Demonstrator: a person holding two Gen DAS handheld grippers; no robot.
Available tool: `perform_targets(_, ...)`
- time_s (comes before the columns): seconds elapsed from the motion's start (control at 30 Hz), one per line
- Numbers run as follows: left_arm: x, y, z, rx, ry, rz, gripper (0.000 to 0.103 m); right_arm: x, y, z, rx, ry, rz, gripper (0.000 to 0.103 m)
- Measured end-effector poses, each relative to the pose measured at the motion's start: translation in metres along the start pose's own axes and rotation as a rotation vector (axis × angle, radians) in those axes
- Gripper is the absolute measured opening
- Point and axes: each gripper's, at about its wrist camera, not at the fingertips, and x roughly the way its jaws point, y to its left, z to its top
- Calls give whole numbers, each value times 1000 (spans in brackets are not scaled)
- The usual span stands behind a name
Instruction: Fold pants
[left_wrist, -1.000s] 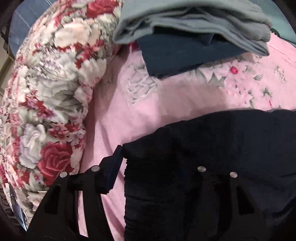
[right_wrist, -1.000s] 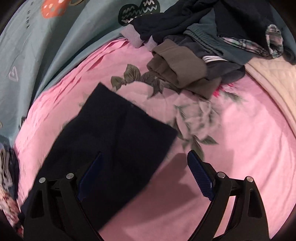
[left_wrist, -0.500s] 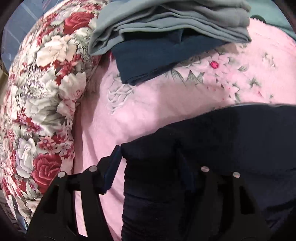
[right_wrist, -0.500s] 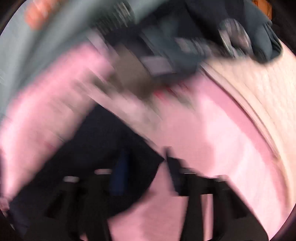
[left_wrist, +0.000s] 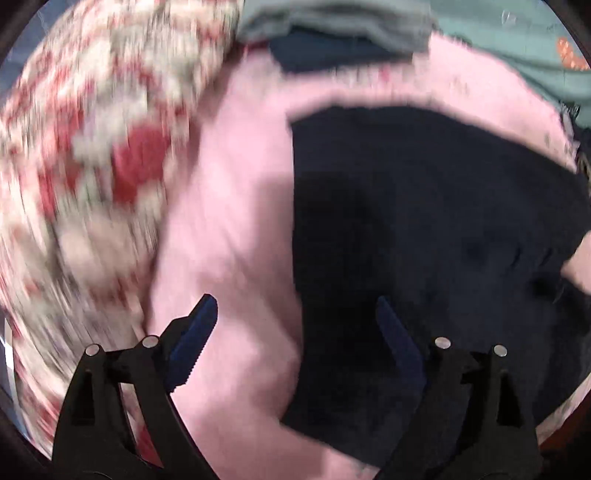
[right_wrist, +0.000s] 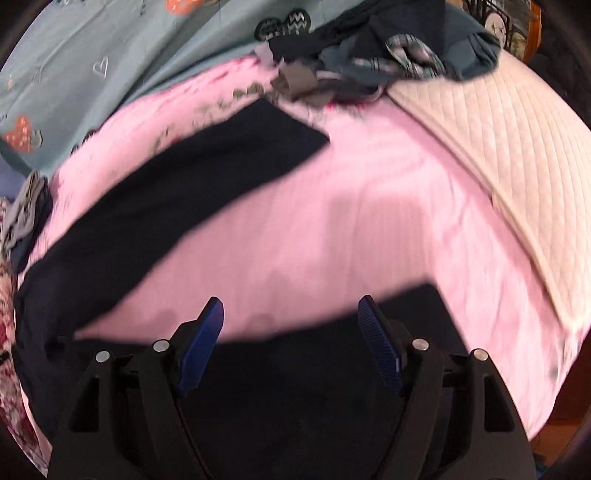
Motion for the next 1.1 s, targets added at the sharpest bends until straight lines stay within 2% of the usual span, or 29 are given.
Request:
perform_targets(0.1, 10, 1, -29, -48, 64, -63, 83, -8, -11, -24, 43, 10, -42, 75)
perform_targets(0.17, 18, -9, -42, -32, 93, -70, 61, -16, -21, -33, 65, 3, -74, 75)
perform_targets(0.2, 21, -15, -46, -5, 100, -40, 58, -21, -28, -38, 74, -2, -107, 75)
perform_targets(0.3, 16, -37, -49, 102, 50, 79, 52, -31, -49, -55, 110, -5, -198, 75)
perform_targets(0.37, 15, -46, -48, 145, 44, 139, 49, -32, -60, -65, 129, 20, -223, 75)
perform_targets(0.43, 13, -48, -47, 156, 45, 177, 44, -28, -69, -75, 145, 40, -233, 75)
perform_targets(0.53, 10, -46, -47, 163, 65, 214, 43, -15, -74, -84, 128, 80, -246, 75)
perform_targets(0.7, 1, -34, -53, 177, 107, 291, 38, -8, -69, -83, 69, 60, -298, 70)
perform_targets(0.77, 2, -34, -58, 191, 101, 297, 39, -6, -69, -85, 51, 67, -315, 73)
perform_targets(0.8, 0, -33, -56, 186, 101, 288, 38, -3, -66, -84, 14, 91, -344, 78)
perform_targets(0.87, -13, -26, -51, 128, 95, 216, 40, -8, -55, -71, -41, 82, -372, 78)
perform_targets(0.9, -26, -21, -47, 89, 79, 159, 51, -17, -49, -64, -58, 32, -362, 79)
perform_targets(0.93, -40, -15, -43, 62, 49, 114, 73, -27, -41, -52, -74, -34, -339, 87)
perform_targets(0.97, -52, -12, -38, 49, 8, 84, 80, -33, -33, -43, -85, -75, -312, 95)
perform_targets(1.0, -61, -9, -33, 45, -31, 64, 82, -36, -22, -28, -102, -110, -256, 102)
perform_targets(1.03, -72, -7, -25, 50, -79, 47, 82, -32, -8, -13, -125, -118, -195, 102)
perform_targets(1.1, -80, -8, -10, 77, -130, 41, 86, -23, 16, 11, -183, -147, -141, 102)
